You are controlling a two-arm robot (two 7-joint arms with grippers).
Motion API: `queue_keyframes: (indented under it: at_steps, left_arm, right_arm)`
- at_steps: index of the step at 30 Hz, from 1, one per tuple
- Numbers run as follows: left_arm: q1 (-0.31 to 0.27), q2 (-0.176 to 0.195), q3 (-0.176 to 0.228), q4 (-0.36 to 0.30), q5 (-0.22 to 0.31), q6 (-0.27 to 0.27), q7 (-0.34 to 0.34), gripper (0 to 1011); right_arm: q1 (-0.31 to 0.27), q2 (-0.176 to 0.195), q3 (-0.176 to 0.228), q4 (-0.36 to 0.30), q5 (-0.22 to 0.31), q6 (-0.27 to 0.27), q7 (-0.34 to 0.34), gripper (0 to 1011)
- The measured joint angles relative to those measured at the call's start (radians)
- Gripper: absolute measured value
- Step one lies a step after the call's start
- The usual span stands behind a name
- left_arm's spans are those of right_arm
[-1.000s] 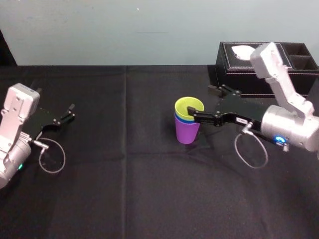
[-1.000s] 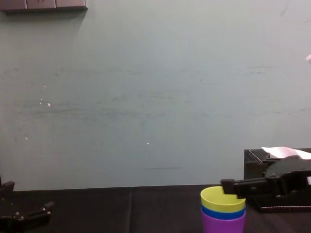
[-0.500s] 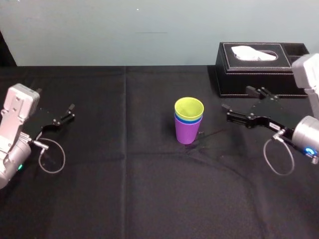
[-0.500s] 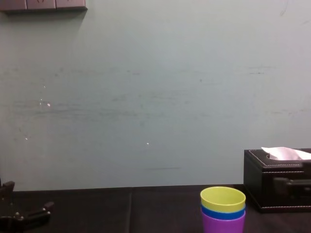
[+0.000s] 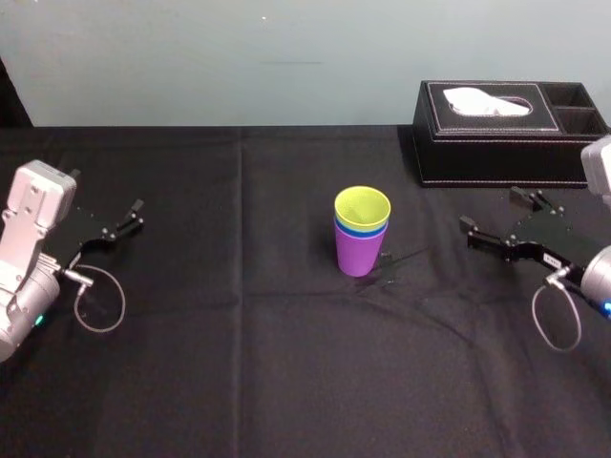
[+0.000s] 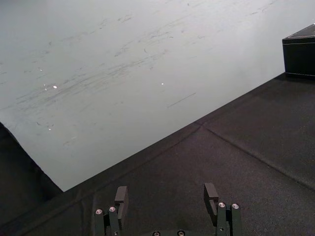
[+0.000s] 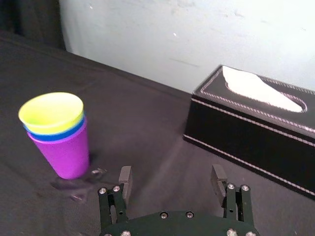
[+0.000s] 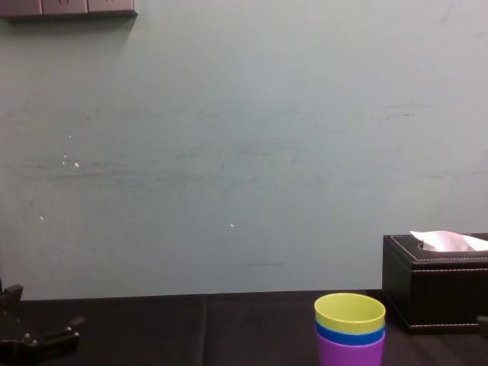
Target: Stack the three plastic cups sequentially using one hand.
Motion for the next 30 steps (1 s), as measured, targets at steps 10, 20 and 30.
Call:
queue_keyframes:
  at_steps: [10, 20, 30]
  left_arm:
    - [0.000, 0.000, 0.000, 0.000, 0.000, 0.000, 0.000, 1012]
    - [0.000, 0.000, 0.000, 0.000, 0.000, 0.000, 0.000, 1011]
    - [0.000, 0.000, 0.000, 0.000, 0.000, 0.000, 0.000, 1011]
  right_arm:
    - [0.003, -0.012, 0.002, 0.028, -0.013, -0.006, 0.001, 1004]
    - [0.003, -0.010, 0.001, 0.022, -0.011, -0.004, 0.001, 1004]
    - [0.003, -0.009, 0.000, 0.020, -0.010, -0.003, 0.002, 1004]
